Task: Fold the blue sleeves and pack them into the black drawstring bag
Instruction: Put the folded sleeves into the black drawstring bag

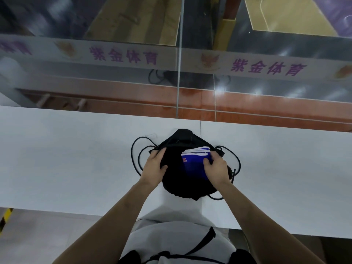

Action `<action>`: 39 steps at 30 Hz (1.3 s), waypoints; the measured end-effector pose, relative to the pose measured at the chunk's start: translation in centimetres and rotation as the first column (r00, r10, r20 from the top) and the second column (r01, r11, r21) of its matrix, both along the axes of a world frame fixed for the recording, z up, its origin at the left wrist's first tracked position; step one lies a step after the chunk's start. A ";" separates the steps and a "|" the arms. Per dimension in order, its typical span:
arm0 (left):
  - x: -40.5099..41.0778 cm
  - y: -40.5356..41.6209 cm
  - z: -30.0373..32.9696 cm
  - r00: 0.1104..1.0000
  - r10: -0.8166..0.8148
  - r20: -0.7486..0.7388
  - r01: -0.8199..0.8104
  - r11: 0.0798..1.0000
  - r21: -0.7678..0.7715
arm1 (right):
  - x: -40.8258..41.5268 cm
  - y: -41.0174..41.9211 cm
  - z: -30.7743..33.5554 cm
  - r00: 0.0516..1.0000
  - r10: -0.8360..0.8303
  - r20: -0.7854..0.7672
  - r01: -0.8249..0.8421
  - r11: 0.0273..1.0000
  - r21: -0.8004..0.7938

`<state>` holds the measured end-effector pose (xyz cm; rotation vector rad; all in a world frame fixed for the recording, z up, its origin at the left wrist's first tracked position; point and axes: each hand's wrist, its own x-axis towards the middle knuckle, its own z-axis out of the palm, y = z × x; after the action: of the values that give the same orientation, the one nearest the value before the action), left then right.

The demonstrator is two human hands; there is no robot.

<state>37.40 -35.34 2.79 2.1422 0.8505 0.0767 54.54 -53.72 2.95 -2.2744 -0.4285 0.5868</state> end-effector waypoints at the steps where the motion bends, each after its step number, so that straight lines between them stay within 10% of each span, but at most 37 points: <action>1: 0.0 0.0 0.3 1.000 -0.008 0.005 0.008 1.000 -0.019 | 0.0 0.5 0.2 1.000 -0.017 -0.012 0.017 1.000 0.009; 12: 0.6 -0.2 2.5 0.997 -0.052 0.054 0.060 0.987 -0.152 | -2.3 5.4 -0.3 0.965 0.043 -0.257 -0.048 0.999 -0.016; 21: 0.9 -0.1 3.8 0.995 -0.072 0.067 0.082 0.985 -0.153 | -3.1 6.3 -0.3 0.984 -0.117 -0.137 0.120 0.993 0.013; 39: -0.6 -0.4 3.1 0.999 -0.009 0.049 0.017 0.984 -0.178 | -3.5 4.8 -1.2 0.936 0.146 -0.319 -0.183 0.979 -0.089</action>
<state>36.81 -35.79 5.88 1.9703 0.7852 0.0436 51.00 -48.89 1.80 -2.2159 -0.4395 1.0650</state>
